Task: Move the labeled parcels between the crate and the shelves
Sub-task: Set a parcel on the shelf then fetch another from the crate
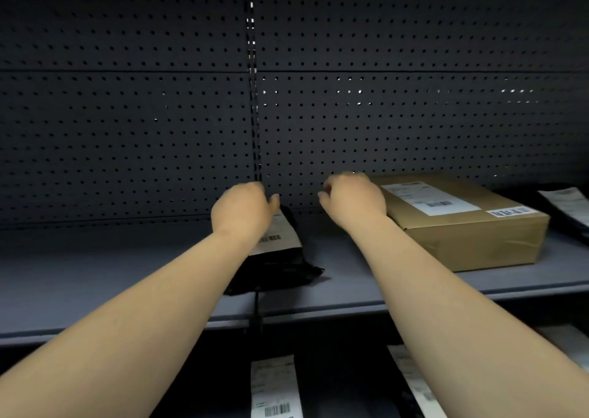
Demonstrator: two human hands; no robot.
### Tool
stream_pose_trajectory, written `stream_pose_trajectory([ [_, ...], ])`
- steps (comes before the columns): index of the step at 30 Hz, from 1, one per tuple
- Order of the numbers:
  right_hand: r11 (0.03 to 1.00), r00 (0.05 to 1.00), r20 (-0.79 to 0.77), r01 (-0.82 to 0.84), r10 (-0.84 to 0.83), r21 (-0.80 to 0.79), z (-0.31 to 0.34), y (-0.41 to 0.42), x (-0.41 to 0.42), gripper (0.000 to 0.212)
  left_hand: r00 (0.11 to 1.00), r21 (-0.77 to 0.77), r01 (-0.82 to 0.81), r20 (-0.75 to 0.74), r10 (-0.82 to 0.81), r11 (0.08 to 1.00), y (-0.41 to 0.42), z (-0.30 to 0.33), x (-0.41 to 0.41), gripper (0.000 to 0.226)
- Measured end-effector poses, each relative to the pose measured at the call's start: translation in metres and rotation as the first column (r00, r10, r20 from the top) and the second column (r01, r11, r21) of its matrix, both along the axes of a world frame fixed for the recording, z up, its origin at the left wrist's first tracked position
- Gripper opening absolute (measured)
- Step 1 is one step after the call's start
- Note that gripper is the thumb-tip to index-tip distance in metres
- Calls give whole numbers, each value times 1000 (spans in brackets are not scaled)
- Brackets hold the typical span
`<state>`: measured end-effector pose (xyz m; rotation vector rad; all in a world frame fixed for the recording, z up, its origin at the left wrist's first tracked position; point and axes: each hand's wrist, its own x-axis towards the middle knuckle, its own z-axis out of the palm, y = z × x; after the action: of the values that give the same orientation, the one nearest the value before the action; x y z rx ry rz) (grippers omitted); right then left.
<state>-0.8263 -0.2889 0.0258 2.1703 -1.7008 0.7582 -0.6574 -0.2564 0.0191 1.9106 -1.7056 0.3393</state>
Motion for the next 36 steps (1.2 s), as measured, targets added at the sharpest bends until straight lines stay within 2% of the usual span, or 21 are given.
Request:
stream_pose_trajectory([
  [7,999,998,-57,33,-31,30,7,-7,-69,40,999,-78,37,38,-34,996,-7,10,-67,41],
  [18,996,997,42,61,-64,65,20,-27,-196,38,1000,-50,-30,-2,30,998,-20,17,-177,41],
  [21,990,993,84,70,-80,122,19,-32,-230,37,997,-12,-58,-49,57,998,-23,18,-201,41],
  [26,956,969,186,112,-166,270,18,-41,-275,38,961,127,-54,-263,86,990,-30,15,-222,34],
  [28,934,953,240,92,-183,345,17,-46,-288,40,923,203,-71,-358,142,976,-33,14,-224,35],
  [31,905,919,341,39,-199,424,14,-55,-303,40,816,274,-51,-543,198,960,-36,12,-226,34],
  [36,848,849,484,-88,-210,523,4,-63,-313,45,560,278,19,-799,220,960,-39,5,-230,57],
])
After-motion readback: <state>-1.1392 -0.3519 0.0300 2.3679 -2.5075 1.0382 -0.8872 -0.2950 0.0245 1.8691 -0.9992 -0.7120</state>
